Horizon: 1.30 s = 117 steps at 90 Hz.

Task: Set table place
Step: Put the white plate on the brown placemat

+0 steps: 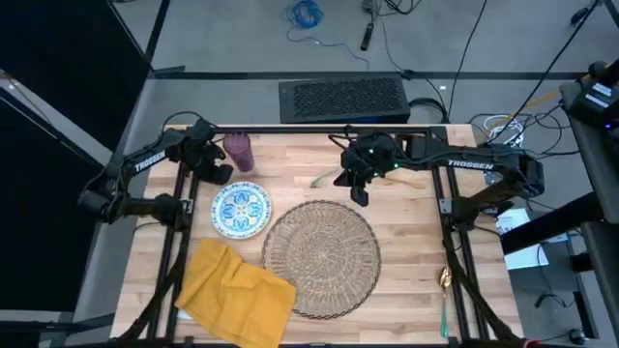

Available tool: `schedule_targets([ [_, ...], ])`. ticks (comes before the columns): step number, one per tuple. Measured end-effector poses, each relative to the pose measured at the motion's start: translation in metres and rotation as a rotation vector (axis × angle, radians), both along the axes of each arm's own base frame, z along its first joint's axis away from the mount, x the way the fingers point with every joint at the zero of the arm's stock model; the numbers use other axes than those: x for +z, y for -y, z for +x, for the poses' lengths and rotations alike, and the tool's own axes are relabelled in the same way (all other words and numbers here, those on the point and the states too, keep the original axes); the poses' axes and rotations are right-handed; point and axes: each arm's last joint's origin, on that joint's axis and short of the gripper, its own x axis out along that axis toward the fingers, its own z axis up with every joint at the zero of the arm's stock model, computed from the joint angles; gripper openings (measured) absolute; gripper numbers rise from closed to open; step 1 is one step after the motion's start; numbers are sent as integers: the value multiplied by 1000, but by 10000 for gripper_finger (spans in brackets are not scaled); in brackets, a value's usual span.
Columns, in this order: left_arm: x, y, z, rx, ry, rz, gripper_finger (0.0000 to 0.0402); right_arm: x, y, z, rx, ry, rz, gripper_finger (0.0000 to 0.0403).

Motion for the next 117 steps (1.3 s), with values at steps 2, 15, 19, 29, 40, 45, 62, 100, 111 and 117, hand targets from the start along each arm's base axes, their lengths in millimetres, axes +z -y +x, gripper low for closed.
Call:
schedule_targets([
  [2,0,0,0,0,-9,4,13,0,0,0,1,0,0,0],
  [15,-1,0,2,31,-84,42,13,0,0,0,3,0,-3,0],
  [19,-1,0,3,27,-85,41,13,0,0,0,3,0,-4,0],
  [29,-5,5,7,19,-101,42,13,0,0,0,6,-1,-6,0],
  [40,-11,10,11,22,-146,57,13,-1,0,-1,7,-13,-3,0],
  [45,-10,10,13,24,-168,78,13,-1,0,-1,9,-15,-5,0],
  [62,-16,17,18,40,-209,126,13,-2,-2,-1,15,-22,-3,0],
  [100,-28,37,31,2,-229,97,13,-2,-5,-1,29,-23,-5,0],
  [111,-28,41,38,-17,-198,105,13,-2,-5,-1,30,-23,-6,0],
  [117,-27,42,42,-14,-165,114,13,-2,-5,-1,30,-23,-6,0],
])
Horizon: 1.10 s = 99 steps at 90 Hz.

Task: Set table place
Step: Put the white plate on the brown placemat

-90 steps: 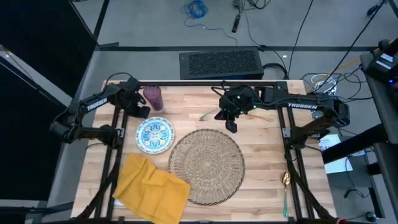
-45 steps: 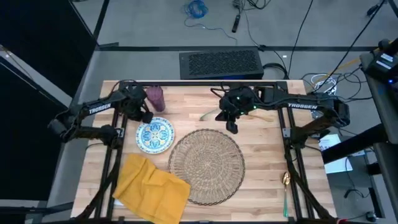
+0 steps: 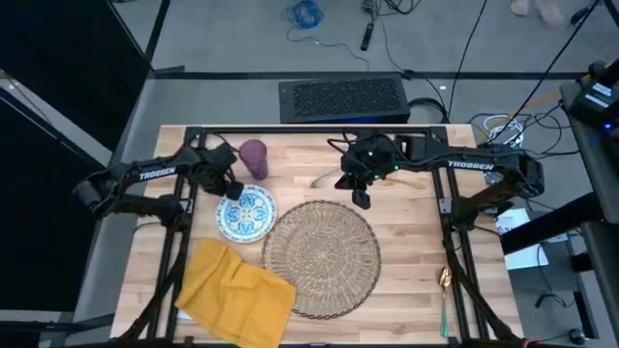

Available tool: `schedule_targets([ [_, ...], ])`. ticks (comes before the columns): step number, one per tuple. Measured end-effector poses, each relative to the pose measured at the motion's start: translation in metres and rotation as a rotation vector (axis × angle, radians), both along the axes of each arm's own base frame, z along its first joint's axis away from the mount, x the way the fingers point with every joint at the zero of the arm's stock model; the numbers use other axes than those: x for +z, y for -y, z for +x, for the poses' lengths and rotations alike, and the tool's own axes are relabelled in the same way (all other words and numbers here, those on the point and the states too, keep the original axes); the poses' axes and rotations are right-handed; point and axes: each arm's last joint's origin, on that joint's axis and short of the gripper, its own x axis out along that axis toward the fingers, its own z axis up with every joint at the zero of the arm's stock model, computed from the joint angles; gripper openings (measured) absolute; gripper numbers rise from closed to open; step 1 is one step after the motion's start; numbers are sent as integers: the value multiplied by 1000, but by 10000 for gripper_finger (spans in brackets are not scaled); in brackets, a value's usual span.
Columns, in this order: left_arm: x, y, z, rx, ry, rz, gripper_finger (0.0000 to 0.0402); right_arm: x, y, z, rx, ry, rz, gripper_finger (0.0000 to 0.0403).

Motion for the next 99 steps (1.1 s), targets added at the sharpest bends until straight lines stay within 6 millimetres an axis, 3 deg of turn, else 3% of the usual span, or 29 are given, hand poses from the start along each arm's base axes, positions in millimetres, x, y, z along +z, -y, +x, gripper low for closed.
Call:
schedule_targets([
  [21,1,2,11,-19,66,30,13,0,-6,1,15,-2,6,0],
  [34,7,1,3,8,-68,105,13,0,-7,1,19,-3,7,0],
  [44,17,4,0,12,-51,120,13,0,-7,1,9,-5,11,0],
  [67,35,21,-19,33,-20,64,13,0,-6,1,9,-2,10,0],
  [79,37,32,-20,-2,78,-40,13,0,-7,1,11,-3,13,0],
  [99,37,36,-17,-34,94,-48,26,-1,-11,0,18,-23,25,0],
])
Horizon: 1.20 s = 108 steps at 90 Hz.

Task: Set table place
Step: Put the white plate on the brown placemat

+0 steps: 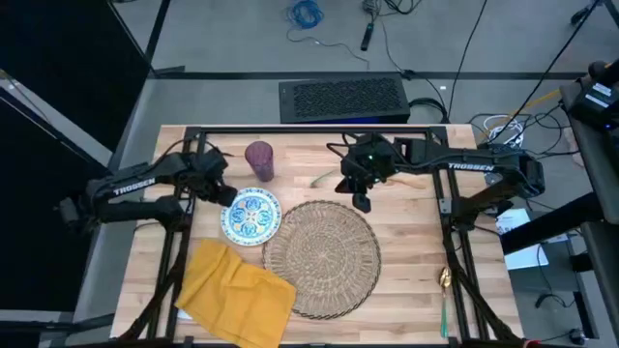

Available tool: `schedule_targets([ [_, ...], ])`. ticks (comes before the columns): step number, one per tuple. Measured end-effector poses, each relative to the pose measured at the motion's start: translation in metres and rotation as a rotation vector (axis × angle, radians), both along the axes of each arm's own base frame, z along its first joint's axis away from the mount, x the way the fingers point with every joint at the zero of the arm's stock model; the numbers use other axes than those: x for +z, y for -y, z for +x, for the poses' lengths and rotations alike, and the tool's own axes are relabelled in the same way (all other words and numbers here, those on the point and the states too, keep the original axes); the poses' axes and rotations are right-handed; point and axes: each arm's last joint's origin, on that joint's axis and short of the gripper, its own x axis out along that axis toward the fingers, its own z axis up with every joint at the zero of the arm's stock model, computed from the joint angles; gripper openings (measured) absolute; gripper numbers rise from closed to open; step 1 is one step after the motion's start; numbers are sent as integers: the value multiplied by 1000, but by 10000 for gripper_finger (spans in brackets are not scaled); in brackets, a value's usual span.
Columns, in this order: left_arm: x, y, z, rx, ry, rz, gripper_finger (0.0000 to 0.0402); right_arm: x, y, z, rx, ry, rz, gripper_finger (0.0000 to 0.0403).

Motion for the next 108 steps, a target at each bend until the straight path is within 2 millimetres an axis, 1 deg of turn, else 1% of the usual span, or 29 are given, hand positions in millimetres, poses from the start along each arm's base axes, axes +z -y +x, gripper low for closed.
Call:
schedule_targets([
  [9,0,-1,2,-4,17,14,54,-2,-3,-1,14,-26,0,11],
  [23,-1,-5,8,1,44,55,109,-2,-9,-1,36,-33,-3,50],
  [34,-4,-10,7,86,-53,152,136,-3,-9,-2,40,-40,-7,78],
  [42,-6,-11,6,113,-70,183,138,-4,-9,-3,39,-55,-7,91],
  [53,-15,-9,7,99,-28,138,138,-6,-9,-5,43,-80,-7,101],
  [66,-31,-4,6,67,36,45,139,-6,-9,-5,49,-84,-12,102],
  [82,-42,-1,2,46,37,21,139,-6,-8,-5,49,-81,-14,102],
  [108,-44,-1,3,31,75,5,138,-6,-8,-5,48,-79,-15,102],
])
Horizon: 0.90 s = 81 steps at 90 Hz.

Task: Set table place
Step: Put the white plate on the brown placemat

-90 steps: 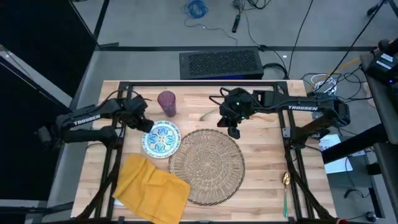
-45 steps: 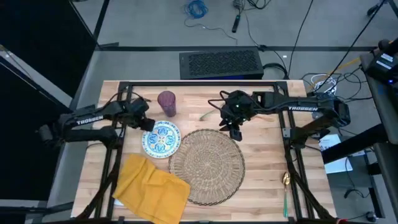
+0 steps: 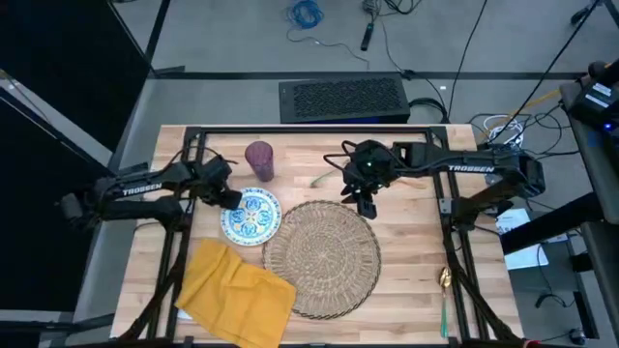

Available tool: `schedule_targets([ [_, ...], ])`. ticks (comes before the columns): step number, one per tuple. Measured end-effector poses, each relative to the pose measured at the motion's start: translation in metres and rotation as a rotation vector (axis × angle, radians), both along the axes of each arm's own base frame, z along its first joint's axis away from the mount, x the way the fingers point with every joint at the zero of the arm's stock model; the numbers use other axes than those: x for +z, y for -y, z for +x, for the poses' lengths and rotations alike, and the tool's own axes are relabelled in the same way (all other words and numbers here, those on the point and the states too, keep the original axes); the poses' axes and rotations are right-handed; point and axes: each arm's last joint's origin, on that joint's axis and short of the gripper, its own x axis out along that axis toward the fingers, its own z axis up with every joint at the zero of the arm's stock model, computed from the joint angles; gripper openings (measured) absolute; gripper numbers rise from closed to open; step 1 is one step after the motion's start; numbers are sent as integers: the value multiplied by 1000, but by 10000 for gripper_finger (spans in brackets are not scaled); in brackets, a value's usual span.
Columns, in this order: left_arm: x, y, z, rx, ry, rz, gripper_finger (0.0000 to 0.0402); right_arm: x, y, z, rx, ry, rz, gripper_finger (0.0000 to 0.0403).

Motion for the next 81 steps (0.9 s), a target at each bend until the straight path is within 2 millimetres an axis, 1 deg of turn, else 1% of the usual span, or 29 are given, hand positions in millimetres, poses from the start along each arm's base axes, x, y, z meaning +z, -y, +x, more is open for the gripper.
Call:
schedule_targets([
  [20,-3,0,1,-7,-18,-11,138,0,0,0,-2,0,2,102],
  [43,-13,1,11,-45,-8,-24,134,0,0,0,-2,0,2,102],
  [47,-13,2,11,-50,-11,-24,126,0,0,0,-3,-1,2,102],
  [53,-13,2,11,-54,-9,-22,103,0,0,0,-3,0,2,102],
  [66,-10,4,12,-96,42,-25,21,0,0,0,-4,2,2,102],
  [69,-10,4,12,-97,44,-25,13,0,0,0,-4,6,2,102],
  [81,-8,4,12,-111,45,-24,3,1,0,1,-8,13,2,102],
])
